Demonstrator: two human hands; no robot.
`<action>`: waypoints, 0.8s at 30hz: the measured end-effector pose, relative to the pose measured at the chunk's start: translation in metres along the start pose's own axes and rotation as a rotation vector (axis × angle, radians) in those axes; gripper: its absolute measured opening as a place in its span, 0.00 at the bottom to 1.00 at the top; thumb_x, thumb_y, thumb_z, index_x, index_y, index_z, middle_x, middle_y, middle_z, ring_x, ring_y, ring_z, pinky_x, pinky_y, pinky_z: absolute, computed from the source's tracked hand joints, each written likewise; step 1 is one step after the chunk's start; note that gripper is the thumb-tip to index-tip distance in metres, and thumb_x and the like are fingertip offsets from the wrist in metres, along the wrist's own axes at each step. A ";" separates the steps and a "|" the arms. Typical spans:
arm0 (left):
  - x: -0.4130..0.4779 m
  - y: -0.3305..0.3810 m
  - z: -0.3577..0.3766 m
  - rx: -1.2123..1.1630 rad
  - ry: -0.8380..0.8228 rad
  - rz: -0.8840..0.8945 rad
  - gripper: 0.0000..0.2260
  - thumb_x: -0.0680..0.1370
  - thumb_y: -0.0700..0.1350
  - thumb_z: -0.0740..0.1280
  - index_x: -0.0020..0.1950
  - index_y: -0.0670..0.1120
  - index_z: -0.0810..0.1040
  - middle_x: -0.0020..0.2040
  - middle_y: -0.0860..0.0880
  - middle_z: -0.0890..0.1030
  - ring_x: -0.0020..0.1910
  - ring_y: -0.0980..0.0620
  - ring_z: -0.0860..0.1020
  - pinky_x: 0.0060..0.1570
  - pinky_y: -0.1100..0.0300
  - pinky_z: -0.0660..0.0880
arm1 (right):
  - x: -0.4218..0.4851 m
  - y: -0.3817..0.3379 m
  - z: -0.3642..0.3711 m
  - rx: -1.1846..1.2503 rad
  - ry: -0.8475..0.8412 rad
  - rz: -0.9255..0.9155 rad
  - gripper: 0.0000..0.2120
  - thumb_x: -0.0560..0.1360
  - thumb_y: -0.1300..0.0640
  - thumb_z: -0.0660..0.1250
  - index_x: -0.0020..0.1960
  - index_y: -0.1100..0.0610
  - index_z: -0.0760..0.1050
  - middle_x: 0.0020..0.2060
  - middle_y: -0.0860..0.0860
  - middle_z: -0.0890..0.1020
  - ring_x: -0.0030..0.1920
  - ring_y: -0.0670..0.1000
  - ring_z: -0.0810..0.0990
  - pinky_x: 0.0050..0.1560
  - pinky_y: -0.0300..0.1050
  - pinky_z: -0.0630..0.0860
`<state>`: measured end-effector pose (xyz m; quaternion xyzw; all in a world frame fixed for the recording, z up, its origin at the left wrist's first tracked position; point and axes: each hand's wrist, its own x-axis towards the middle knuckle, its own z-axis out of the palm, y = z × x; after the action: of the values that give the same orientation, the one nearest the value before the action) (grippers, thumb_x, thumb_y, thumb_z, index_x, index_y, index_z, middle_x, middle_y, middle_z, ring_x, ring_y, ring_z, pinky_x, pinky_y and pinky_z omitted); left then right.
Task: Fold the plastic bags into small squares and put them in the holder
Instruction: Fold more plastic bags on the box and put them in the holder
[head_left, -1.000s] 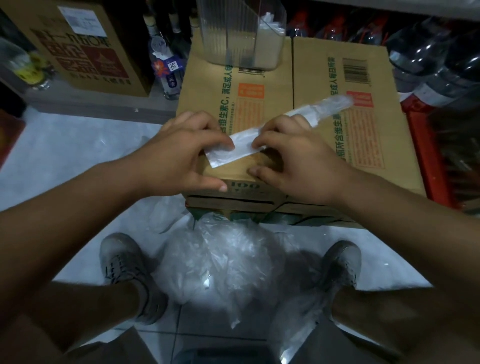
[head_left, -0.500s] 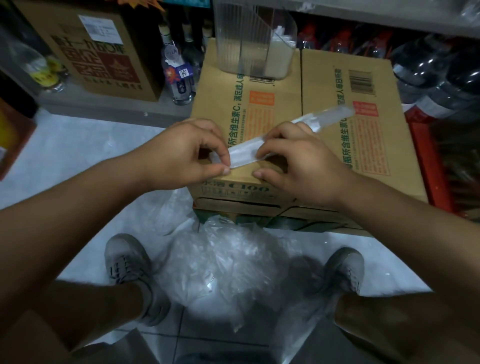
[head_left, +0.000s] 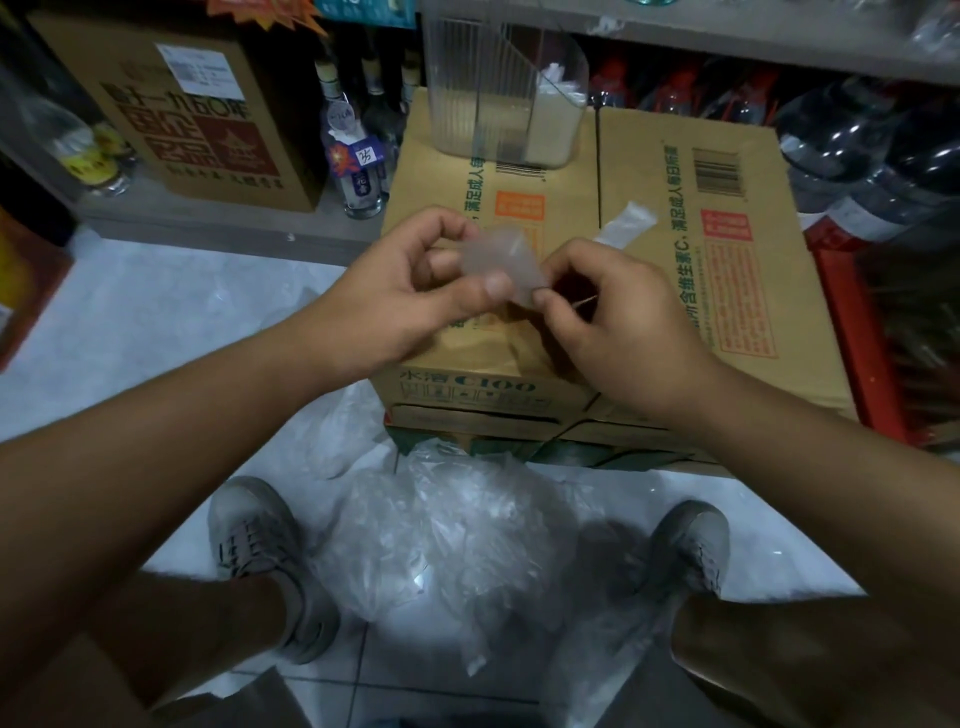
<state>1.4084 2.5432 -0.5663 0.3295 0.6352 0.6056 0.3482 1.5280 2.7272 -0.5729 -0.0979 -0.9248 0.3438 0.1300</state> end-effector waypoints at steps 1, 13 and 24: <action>0.001 -0.002 0.001 -0.001 -0.027 -0.015 0.25 0.68 0.52 0.76 0.59 0.46 0.71 0.46 0.48 0.86 0.50 0.50 0.83 0.51 0.55 0.78 | 0.000 -0.002 0.000 0.087 0.009 0.059 0.03 0.78 0.58 0.69 0.46 0.54 0.76 0.40 0.48 0.80 0.41 0.50 0.79 0.43 0.48 0.77; 0.022 -0.025 0.015 0.522 -0.002 -0.003 0.19 0.71 0.59 0.71 0.54 0.48 0.78 0.45 0.45 0.78 0.45 0.48 0.76 0.55 0.46 0.76 | 0.005 -0.015 -0.016 0.792 -0.018 0.546 0.10 0.82 0.59 0.64 0.63 0.60 0.74 0.47 0.58 0.84 0.41 0.56 0.87 0.34 0.48 0.83; 0.029 -0.026 0.015 0.535 0.064 -0.024 0.10 0.74 0.50 0.72 0.53 0.53 0.77 0.41 0.54 0.79 0.43 0.50 0.79 0.51 0.49 0.78 | 0.050 0.025 -0.030 0.095 0.078 0.286 0.05 0.81 0.54 0.67 0.47 0.53 0.80 0.42 0.48 0.82 0.44 0.46 0.80 0.45 0.44 0.78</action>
<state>1.4059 2.5741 -0.5942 0.3831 0.7871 0.4222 0.2356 1.4924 2.7779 -0.5591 -0.2357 -0.8783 0.3982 0.1201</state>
